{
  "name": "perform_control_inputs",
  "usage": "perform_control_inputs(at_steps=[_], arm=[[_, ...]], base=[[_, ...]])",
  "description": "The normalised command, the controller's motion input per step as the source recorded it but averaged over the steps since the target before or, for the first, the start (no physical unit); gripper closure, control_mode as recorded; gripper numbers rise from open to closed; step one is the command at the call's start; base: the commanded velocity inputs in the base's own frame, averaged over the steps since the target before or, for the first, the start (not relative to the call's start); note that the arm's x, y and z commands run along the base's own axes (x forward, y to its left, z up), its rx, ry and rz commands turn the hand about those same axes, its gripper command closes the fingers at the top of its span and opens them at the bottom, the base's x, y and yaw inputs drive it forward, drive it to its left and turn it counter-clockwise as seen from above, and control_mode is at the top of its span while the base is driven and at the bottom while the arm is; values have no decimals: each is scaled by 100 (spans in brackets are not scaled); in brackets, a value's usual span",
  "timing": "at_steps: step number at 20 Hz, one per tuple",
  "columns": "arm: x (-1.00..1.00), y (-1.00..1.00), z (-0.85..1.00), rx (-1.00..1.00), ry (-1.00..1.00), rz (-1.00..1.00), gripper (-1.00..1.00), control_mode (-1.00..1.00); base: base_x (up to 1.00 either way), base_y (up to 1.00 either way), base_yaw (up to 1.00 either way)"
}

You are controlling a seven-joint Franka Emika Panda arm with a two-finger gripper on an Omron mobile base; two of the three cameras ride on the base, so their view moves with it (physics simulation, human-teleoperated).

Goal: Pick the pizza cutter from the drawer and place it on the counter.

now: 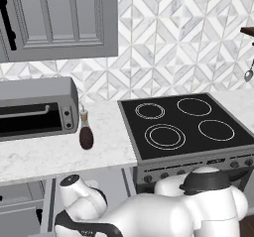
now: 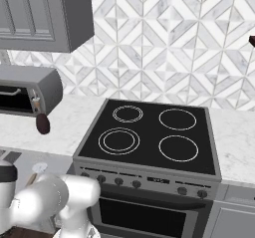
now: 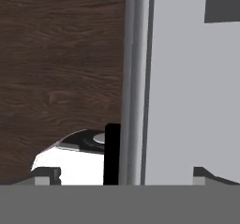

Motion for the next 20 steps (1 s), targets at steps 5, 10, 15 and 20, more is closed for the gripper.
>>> perform_control_inputs(at_steps=[5, 10, 15, 20], arm=[[-100, 0, -5, 0, 13, 0, -100, -100], [-100, 0, 50, 15, 13, -12, -100, -100], [-65, 0, 100, 12, 0, -33, -100, -100], [-6, -47, 100, 0, -5, -50, -100, -100]], base=[[0, 0, 0], [0, 0, 0], [0, 0, 0], [0, 0, 0]])
